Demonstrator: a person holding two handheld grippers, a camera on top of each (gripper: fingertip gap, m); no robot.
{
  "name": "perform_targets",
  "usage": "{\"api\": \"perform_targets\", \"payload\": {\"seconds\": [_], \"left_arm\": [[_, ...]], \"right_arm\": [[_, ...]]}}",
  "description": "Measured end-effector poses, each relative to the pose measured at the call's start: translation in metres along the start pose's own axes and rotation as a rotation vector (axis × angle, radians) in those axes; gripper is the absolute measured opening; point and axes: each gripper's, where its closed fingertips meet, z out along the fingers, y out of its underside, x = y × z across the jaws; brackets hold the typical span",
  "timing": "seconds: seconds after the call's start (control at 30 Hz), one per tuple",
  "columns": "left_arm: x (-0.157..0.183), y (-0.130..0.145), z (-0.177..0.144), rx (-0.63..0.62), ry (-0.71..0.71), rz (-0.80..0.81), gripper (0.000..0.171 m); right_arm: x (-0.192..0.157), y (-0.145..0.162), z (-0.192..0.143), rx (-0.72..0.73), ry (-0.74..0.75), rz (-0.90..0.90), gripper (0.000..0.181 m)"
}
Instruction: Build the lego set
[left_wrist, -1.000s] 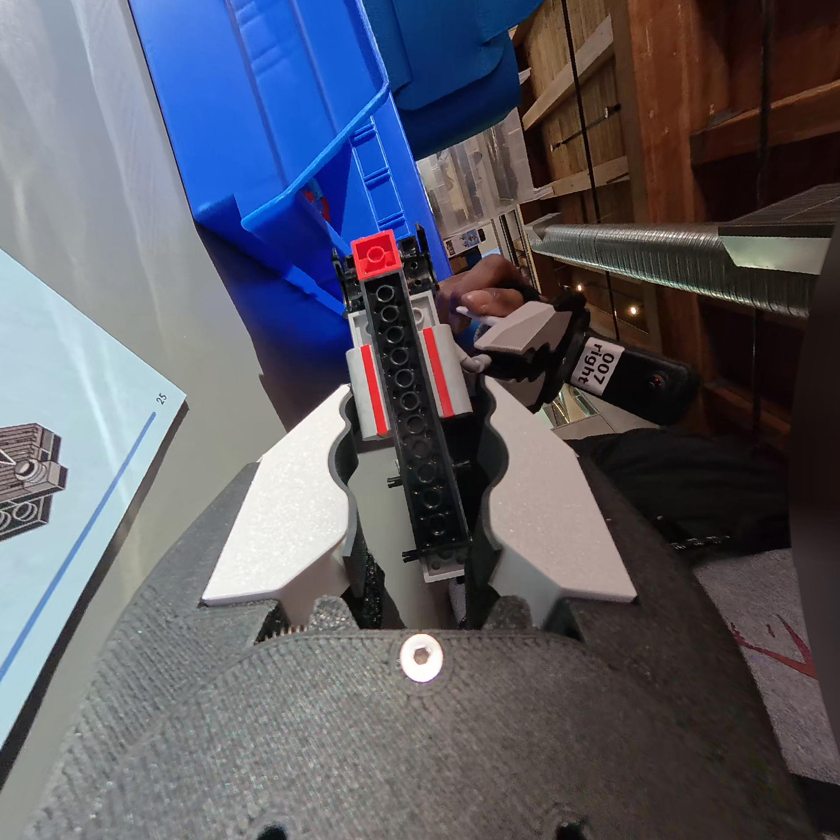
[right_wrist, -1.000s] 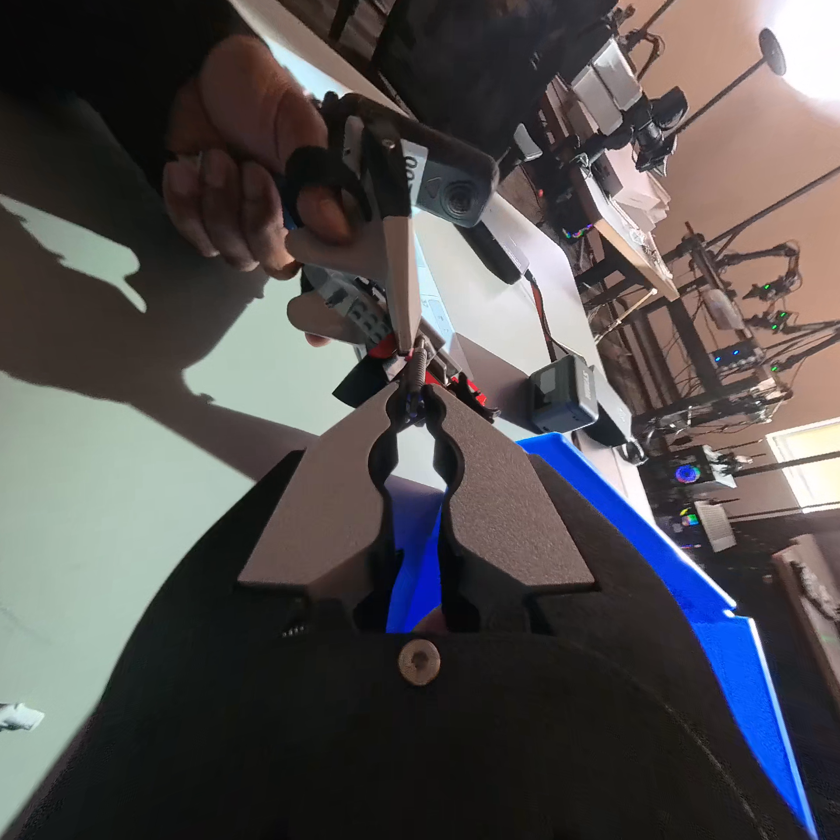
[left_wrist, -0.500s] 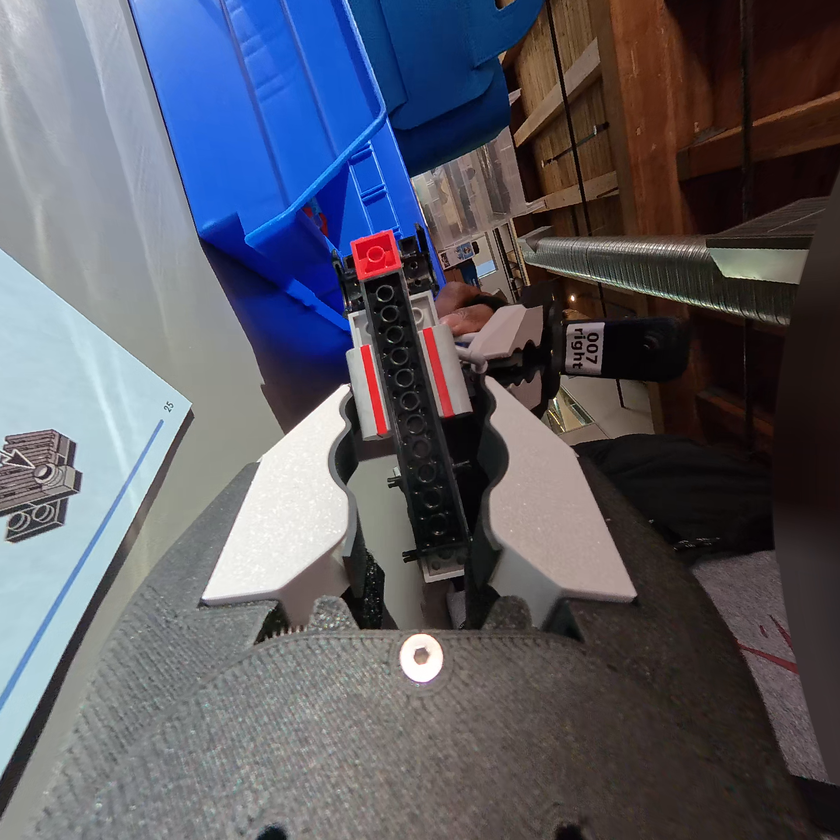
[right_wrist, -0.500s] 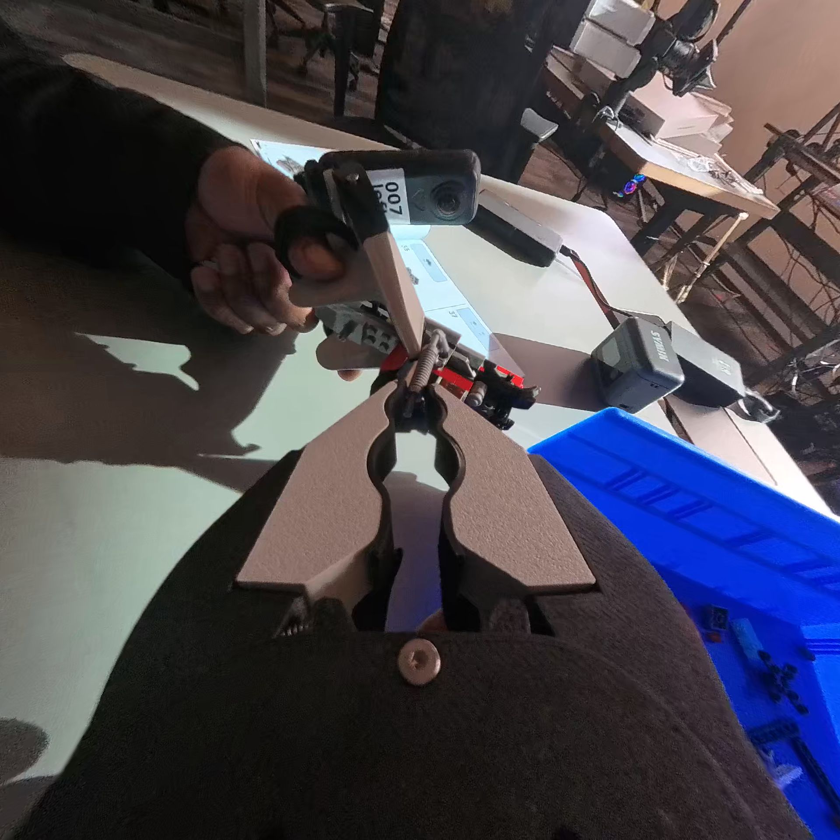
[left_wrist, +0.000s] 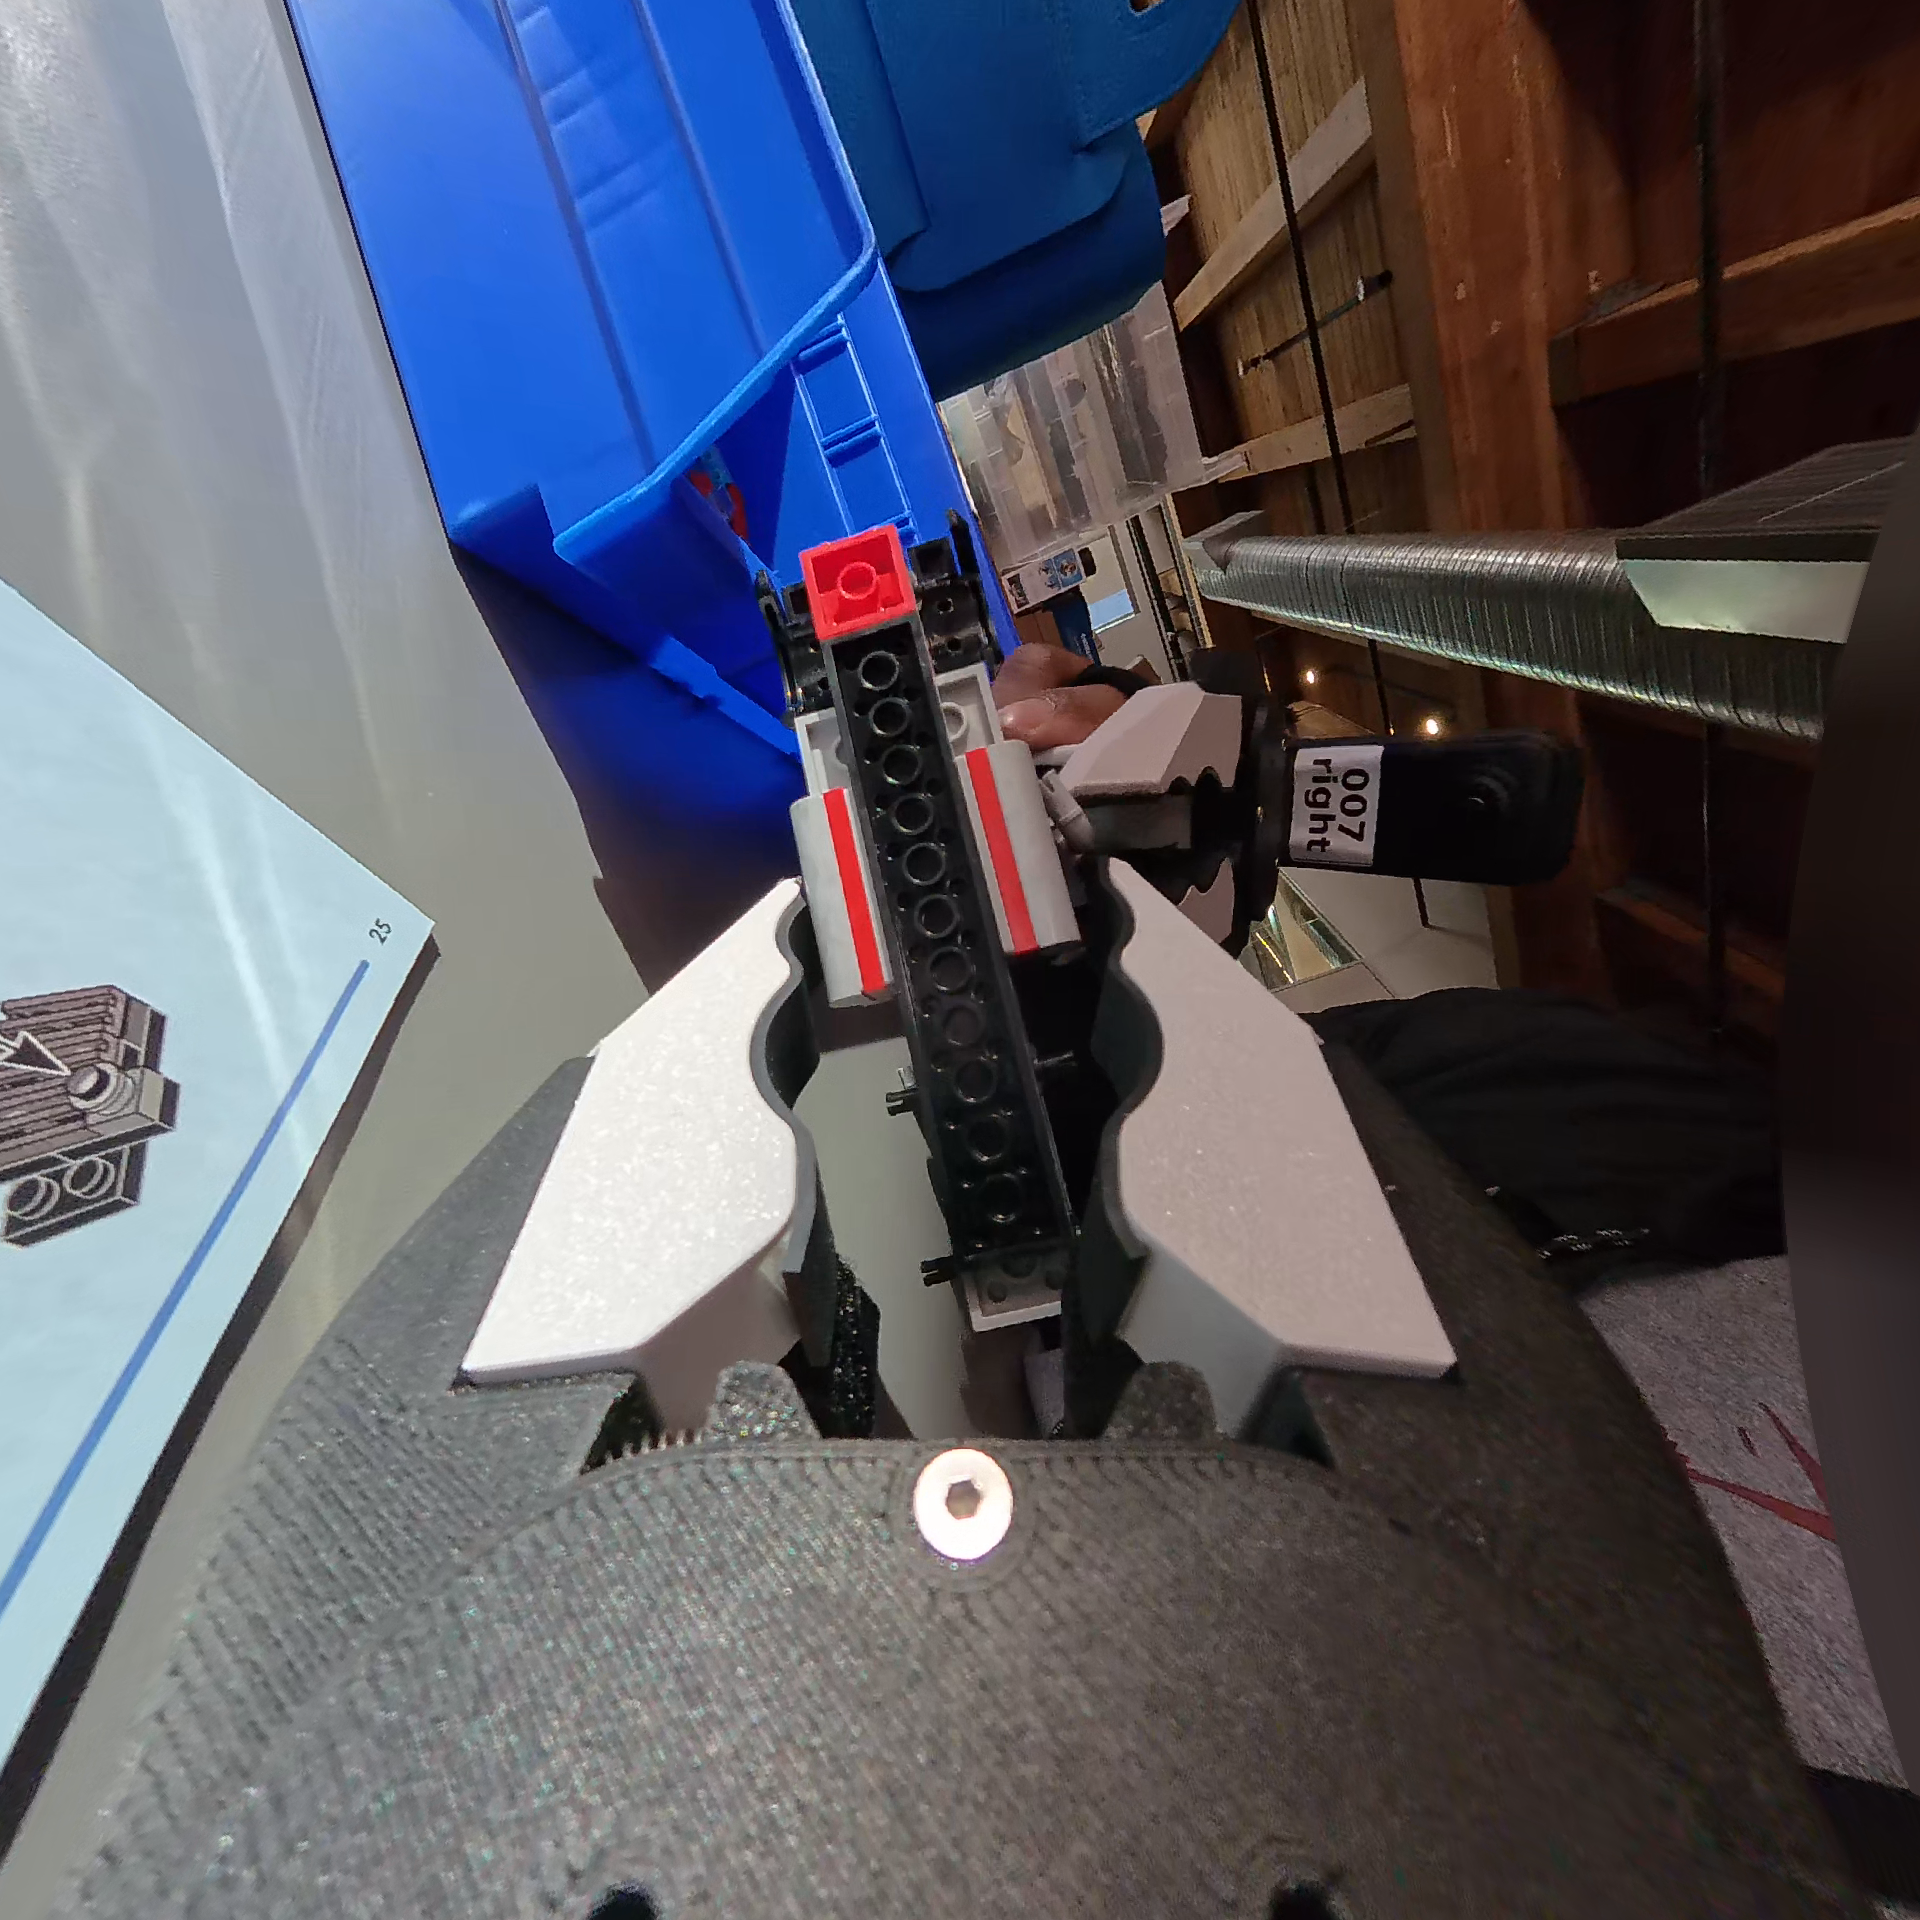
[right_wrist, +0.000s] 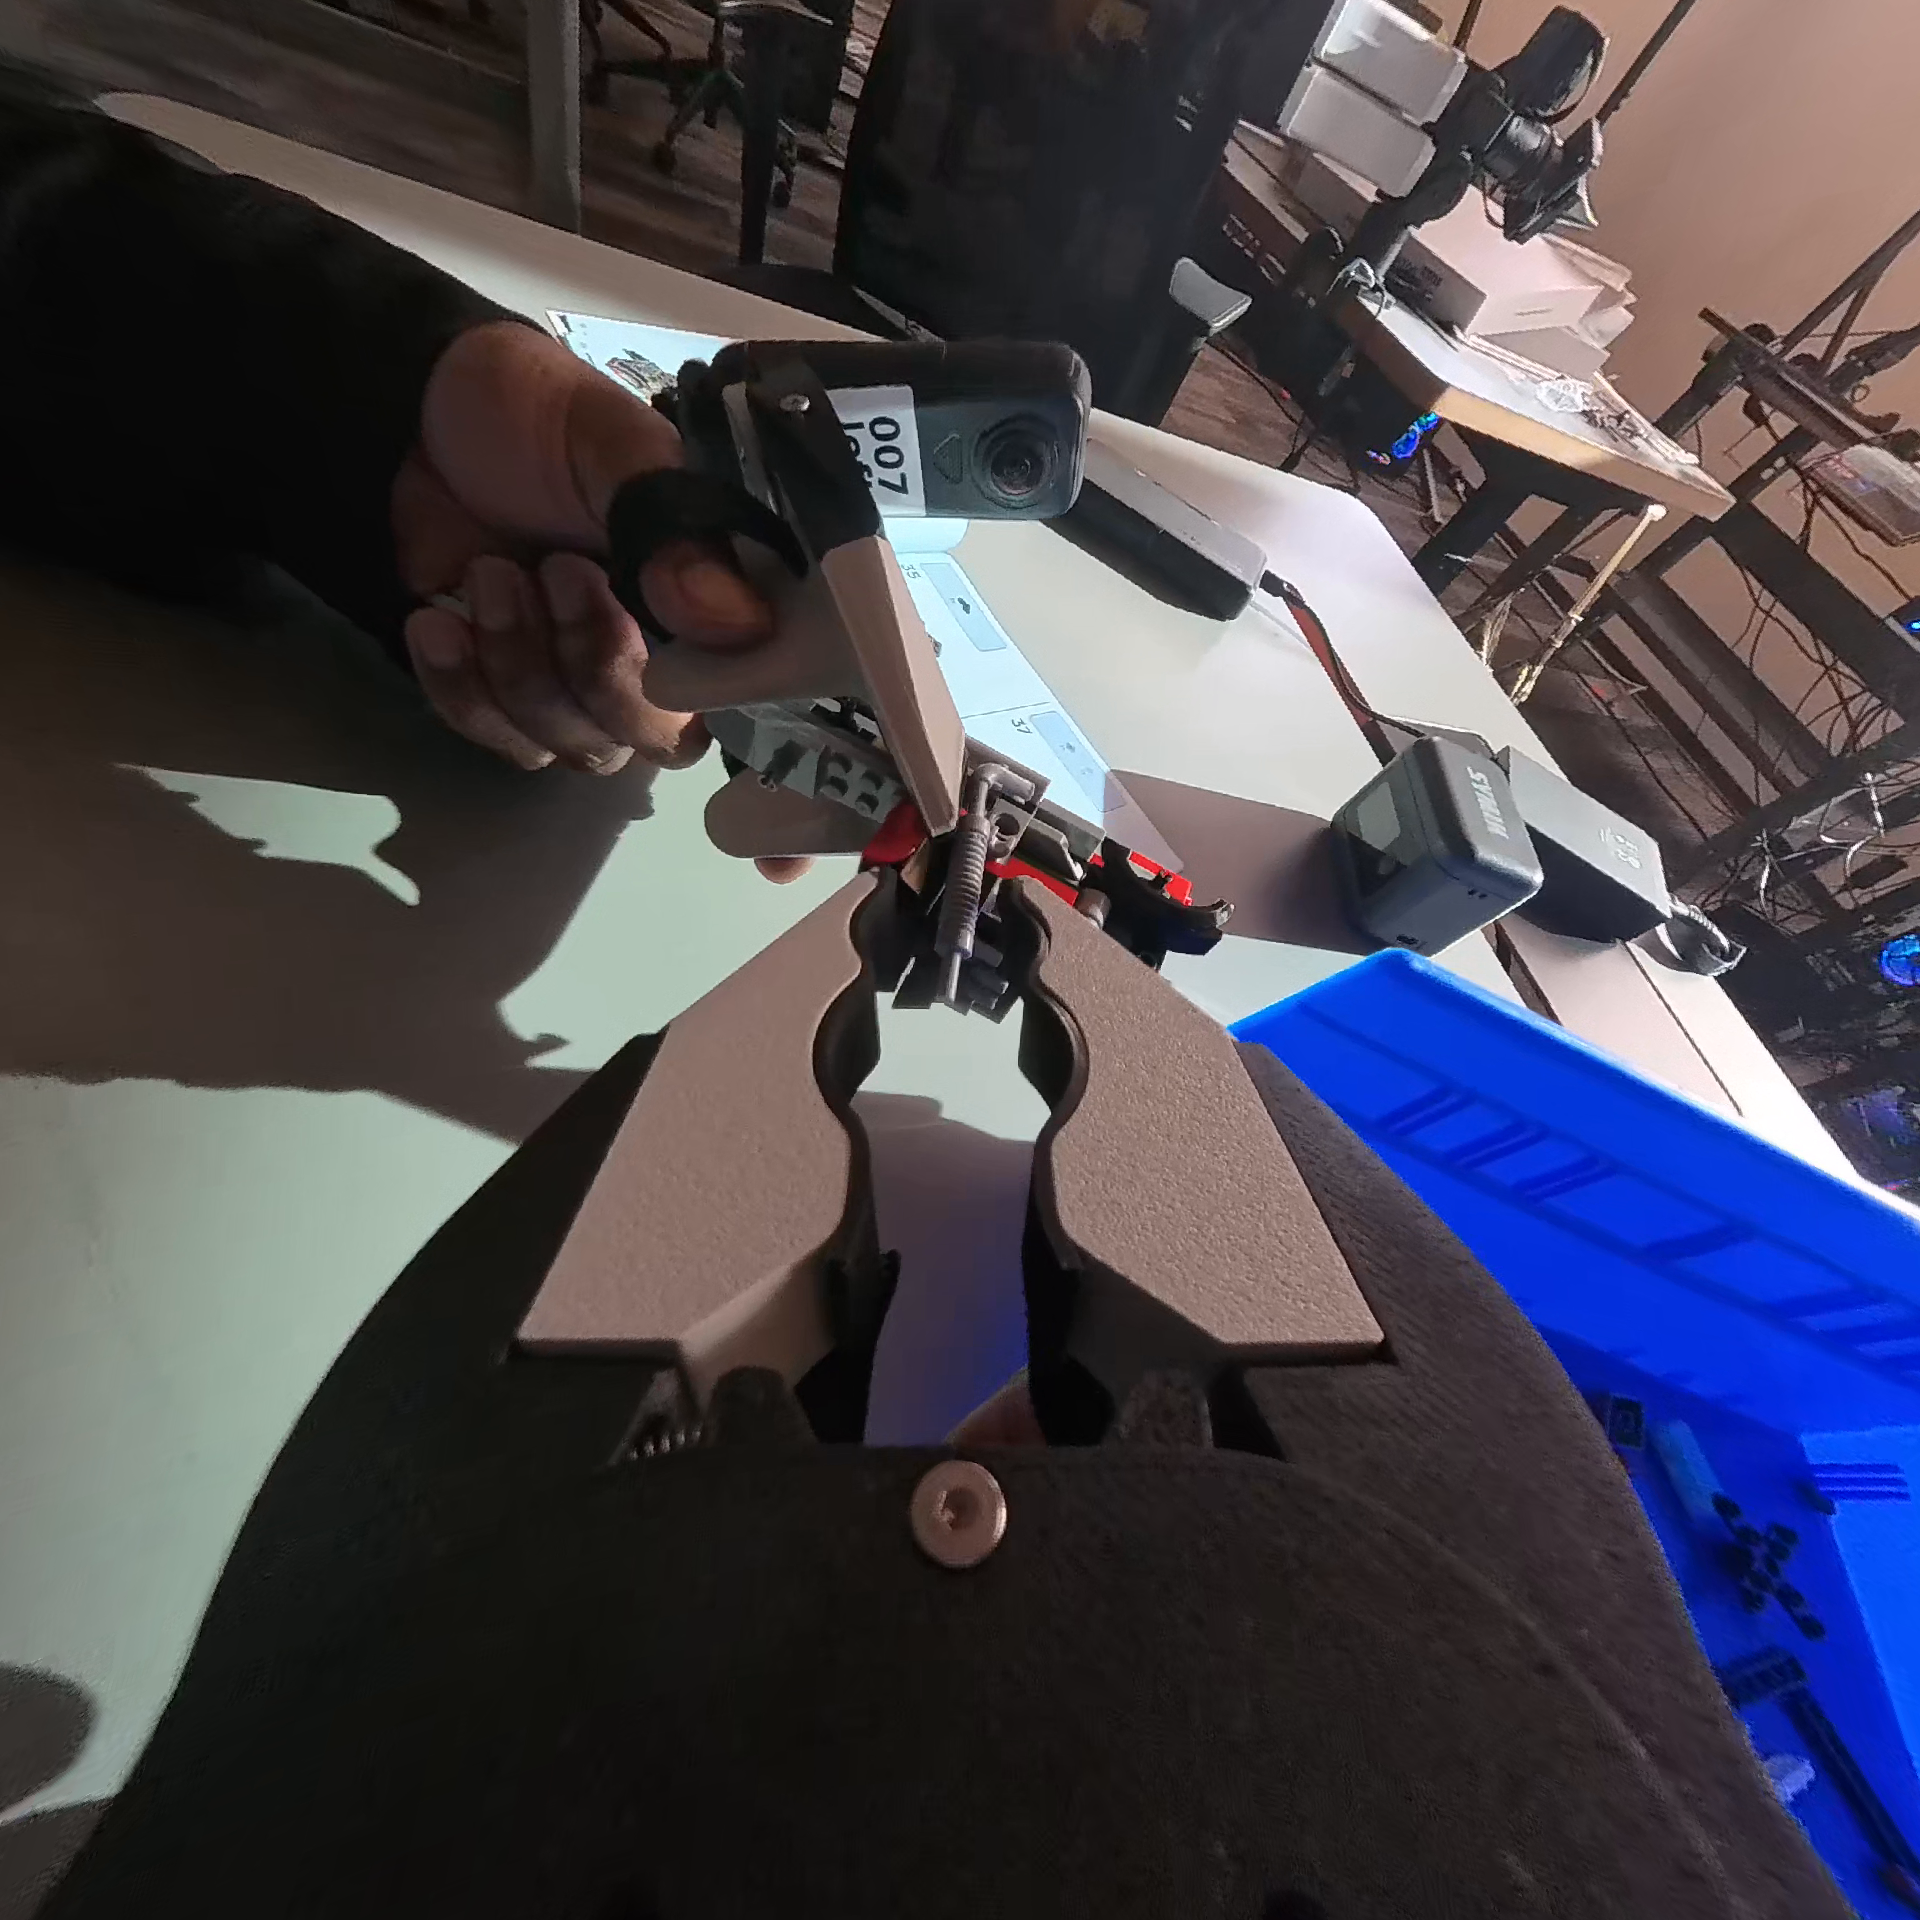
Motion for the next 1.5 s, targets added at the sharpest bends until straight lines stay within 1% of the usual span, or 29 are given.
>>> {"api": "perform_targets", "payload": {"seconds": [0.2, 0.23, 0.33, 0.4, 0.53, 0.67, 0.93, 1.03, 1.13, 1.27, 1.5], "left_arm": [[0.0001, 0.0000, -0.0003, -0.003, -0.004, 0.012, 0.052], [-0.0010, 0.0009, -0.0001, -0.009, -0.015, 0.021, 0.052], [-0.0013, 0.0033, 0.0011, -0.022, -0.027, 0.040, 0.051], [-0.0014, 0.0041, 0.0016, -0.026, -0.030, 0.045, 0.052], [-0.0006, 0.0046, 0.0016, -0.029, -0.027, 0.048, 0.052], [0.0003, 0.0039, 0.0012, -0.025, -0.020, 0.043, 0.052], [0.0019, 0.0026, 0.0010, -0.015, -0.002, 0.024, 0.052], [0.0033, 0.0047, 0.0021, -0.024, 0.007, 0.021, 0.052], [0.0037, 0.0045, 0.0020, -0.022, 0.005, 0.026, 0.052], [0.0032, 0.0062, 0.0033, -0.029, -0.007, 0.046, 0.052], [0.0050, 0.0026, 0.0027, -0.008, 0.008, 0.048, 0.052]], "right_arm": [[0.0008, -0.0041, -0.0001, -0.002, -0.017, 0.010, 0.019], [0.0021, -0.0060, -0.0011, 0.007, -0.017, 0.025, 0.015], [0.0067, -0.0106, -0.0045, 0.033, -0.037, 0.110, 0.011], [0.0052, -0.0086, -0.0044, 0.018, -0.068, 0.149, 0.010], [0.0017, -0.0015, -0.0008, -0.024, -0.090, 0.170, 0.010], [0.0055, -0.0014, 0.0005, -0.023, -0.075, 0.205, 0.007], [0.0036, -0.0072, -0.0015, 0.001, -0.084, 0.182, 0.011], [0.0057, -0.0035, -0.0004, -0.037, -0.064, 0.146, 0.011], [0.0036, -0.0042, -0.0005, -0.049, -0.079, 0.151, 0.008], [0.0015, -0.0020, -0.0020, -0.066, -0.110, 0.189, 0.008], [0.0050, -0.0054, -0.0030, -0.041, -0.128, 0.312, 0.004]]}}
